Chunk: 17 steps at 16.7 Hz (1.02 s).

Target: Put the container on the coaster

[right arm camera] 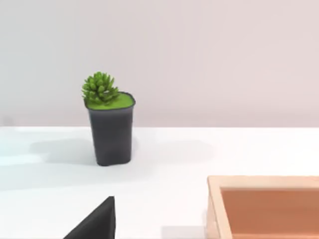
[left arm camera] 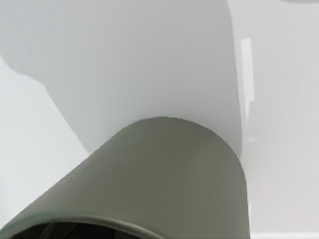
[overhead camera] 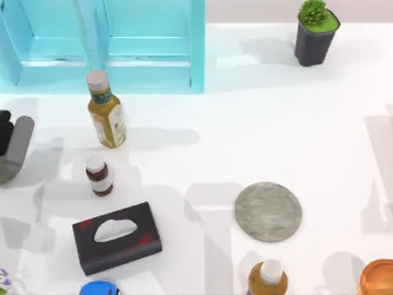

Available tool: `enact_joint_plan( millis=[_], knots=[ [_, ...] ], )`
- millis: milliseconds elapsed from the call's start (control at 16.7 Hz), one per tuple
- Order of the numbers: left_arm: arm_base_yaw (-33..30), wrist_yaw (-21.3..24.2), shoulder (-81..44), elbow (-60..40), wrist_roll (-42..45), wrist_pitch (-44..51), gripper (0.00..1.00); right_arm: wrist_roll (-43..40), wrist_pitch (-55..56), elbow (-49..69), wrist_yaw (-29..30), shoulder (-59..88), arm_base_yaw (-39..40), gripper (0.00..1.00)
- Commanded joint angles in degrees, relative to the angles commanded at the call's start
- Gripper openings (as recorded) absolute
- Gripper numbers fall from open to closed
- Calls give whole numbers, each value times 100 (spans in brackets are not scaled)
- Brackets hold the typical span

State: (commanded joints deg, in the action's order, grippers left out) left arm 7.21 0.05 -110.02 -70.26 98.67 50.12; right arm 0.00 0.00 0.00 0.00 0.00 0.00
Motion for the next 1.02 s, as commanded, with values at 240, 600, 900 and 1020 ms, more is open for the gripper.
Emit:
enact_joint_plan(
  millis=[240, 600, 900, 1020],
  knots=[
    [0, 0, 0, 0, 0, 0, 85, 0, 0, 0, 0, 0, 0, 100],
    [0, 0, 0, 0, 0, 0, 40, 0, 0, 0, 0, 0, 0, 100],
    [0, 0, 0, 0, 0, 0, 2, 0, 0, 0, 0, 0, 0, 100],
    [0, 0, 0, 0, 0, 0, 0, 0, 0, 0, 0, 0, 0, 100]
  ],
)
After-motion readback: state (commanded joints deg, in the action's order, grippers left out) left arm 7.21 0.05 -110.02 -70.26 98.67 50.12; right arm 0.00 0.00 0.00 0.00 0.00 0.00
